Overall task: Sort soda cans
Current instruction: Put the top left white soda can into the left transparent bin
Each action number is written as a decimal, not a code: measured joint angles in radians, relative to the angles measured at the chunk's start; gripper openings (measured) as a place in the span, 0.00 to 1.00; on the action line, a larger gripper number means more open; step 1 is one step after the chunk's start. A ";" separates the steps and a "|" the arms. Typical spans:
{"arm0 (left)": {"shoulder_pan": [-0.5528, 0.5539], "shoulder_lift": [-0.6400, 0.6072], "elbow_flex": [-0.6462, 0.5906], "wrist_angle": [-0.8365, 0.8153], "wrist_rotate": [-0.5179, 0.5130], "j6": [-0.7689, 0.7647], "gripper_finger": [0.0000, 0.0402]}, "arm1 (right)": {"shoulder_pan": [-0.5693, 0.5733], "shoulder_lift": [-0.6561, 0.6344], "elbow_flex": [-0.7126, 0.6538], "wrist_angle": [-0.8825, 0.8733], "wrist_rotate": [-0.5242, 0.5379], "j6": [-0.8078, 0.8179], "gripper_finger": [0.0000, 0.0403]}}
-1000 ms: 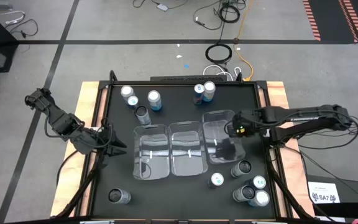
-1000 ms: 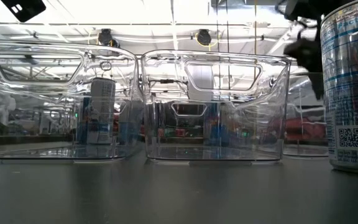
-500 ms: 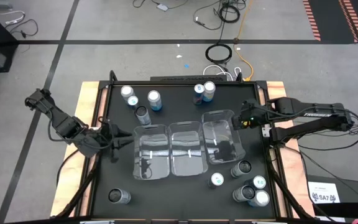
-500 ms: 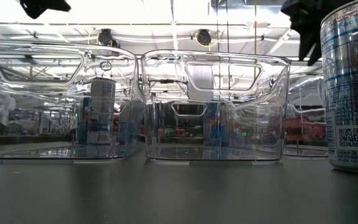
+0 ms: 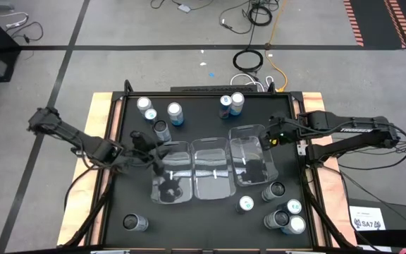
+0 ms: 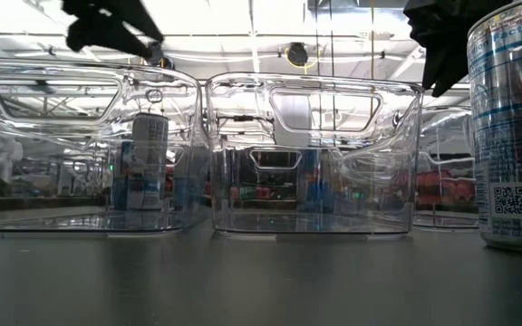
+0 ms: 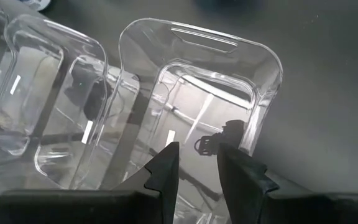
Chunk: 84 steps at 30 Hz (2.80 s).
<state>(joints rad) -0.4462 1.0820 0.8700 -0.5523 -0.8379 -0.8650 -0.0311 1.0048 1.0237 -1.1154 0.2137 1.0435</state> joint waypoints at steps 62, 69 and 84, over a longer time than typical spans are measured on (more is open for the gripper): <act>0.433 -0.028 0.304 0.095 0.062 0.117 0.93 | 0.001 0.000 0.000 0.042 0.030 -0.042 0.25; 0.614 0.081 0.466 -0.322 0.307 -0.039 0.93 | 0.001 0.001 0.000 0.044 0.030 -0.057 0.25; 0.742 0.302 0.520 -0.655 0.550 -0.013 0.93 | 0.001 0.005 0.000 0.070 0.024 -0.033 0.25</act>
<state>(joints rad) 0.2956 1.3838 1.3899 -1.2069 -0.2881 -0.8776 -0.0303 1.0096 1.0233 -1.0450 0.2379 1.0108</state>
